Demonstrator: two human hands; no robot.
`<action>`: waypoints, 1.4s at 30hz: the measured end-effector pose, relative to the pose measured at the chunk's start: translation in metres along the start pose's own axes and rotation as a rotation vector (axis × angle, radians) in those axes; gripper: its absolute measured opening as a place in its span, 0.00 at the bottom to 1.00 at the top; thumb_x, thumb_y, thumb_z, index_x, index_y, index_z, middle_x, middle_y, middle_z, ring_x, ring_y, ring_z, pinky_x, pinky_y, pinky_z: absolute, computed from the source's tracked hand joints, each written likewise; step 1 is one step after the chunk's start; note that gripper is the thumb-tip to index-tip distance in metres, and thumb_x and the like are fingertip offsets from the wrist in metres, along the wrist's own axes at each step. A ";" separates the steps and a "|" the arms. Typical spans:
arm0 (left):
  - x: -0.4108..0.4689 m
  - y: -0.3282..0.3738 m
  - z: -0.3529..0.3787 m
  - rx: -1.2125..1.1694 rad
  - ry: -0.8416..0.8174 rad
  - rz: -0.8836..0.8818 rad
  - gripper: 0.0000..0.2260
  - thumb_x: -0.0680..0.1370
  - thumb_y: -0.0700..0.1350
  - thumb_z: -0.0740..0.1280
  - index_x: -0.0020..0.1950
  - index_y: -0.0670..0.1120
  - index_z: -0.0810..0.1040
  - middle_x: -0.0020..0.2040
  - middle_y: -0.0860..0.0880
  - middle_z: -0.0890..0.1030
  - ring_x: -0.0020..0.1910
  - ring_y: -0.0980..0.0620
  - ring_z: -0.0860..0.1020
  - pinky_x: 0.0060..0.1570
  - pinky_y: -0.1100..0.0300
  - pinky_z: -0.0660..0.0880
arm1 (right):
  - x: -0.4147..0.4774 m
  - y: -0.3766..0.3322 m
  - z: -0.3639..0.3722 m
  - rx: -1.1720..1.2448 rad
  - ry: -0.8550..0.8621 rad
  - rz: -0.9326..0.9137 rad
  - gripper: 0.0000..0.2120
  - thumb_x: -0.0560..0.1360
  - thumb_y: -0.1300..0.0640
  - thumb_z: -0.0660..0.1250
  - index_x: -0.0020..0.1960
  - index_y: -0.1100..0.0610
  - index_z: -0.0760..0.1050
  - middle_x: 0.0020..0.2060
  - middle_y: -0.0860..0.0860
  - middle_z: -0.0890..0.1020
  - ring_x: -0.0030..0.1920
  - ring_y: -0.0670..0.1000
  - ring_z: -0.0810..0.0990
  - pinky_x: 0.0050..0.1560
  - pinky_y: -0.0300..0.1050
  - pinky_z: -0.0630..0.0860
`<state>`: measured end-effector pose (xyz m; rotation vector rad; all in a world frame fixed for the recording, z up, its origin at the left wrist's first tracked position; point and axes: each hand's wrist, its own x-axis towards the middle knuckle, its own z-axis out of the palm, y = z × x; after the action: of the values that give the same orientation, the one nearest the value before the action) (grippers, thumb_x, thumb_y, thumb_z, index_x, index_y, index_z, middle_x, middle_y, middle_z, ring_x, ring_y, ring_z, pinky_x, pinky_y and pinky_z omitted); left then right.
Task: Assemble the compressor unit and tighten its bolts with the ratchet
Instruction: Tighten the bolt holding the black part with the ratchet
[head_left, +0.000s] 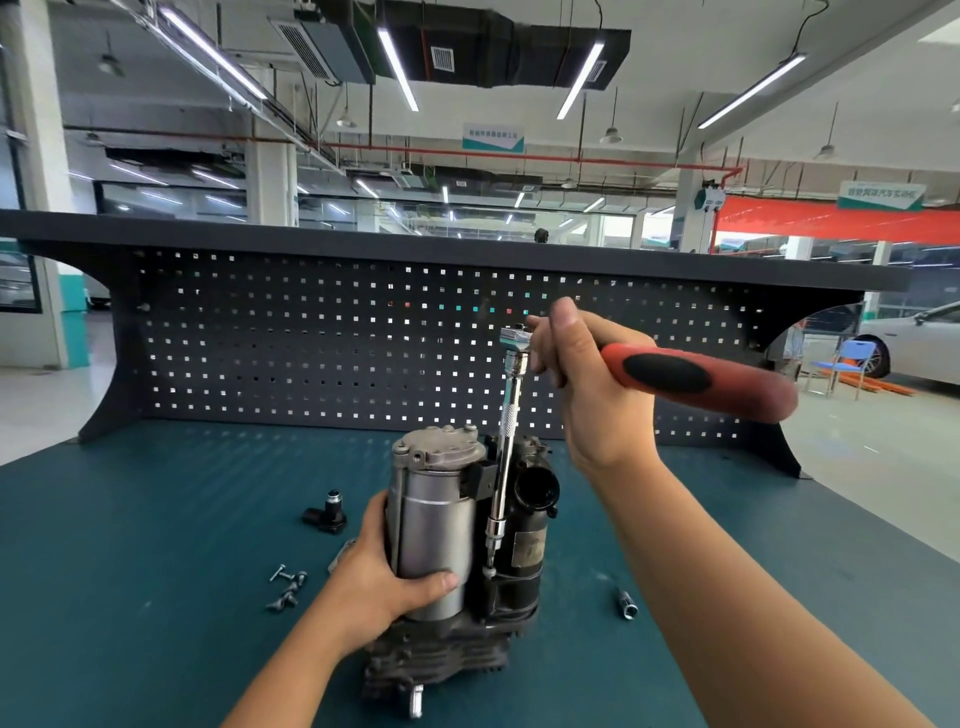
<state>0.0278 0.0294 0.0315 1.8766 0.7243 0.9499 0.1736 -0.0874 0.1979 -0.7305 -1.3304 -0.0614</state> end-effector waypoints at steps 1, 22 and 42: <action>0.000 0.000 0.000 0.002 -0.002 0.002 0.44 0.62 0.47 0.81 0.69 0.58 0.57 0.58 0.58 0.77 0.55 0.60 0.76 0.53 0.62 0.72 | -0.002 -0.001 0.003 -0.003 0.037 0.008 0.29 0.73 0.38 0.62 0.27 0.62 0.64 0.24 0.56 0.66 0.29 0.58 0.64 0.34 0.55 0.63; 0.004 0.025 0.001 -0.094 0.110 0.053 0.42 0.53 0.65 0.74 0.65 0.65 0.63 0.56 0.62 0.78 0.52 0.67 0.76 0.49 0.67 0.72 | -0.008 -0.018 0.026 0.371 0.478 0.105 0.25 0.74 0.50 0.59 0.18 0.51 0.67 0.19 0.43 0.68 0.27 0.44 0.68 0.38 0.39 0.68; 0.022 0.103 -0.026 0.588 0.090 0.406 0.21 0.71 0.69 0.58 0.42 0.51 0.71 0.54 0.57 0.77 0.54 0.57 0.73 0.50 0.60 0.70 | -0.010 -0.019 0.023 0.399 0.481 0.110 0.26 0.74 0.52 0.58 0.18 0.52 0.67 0.19 0.42 0.67 0.28 0.46 0.68 0.43 0.43 0.69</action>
<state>0.0278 0.0130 0.1384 2.5790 0.7438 1.1644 0.1425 -0.0939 0.1987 -0.4113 -0.8057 0.1091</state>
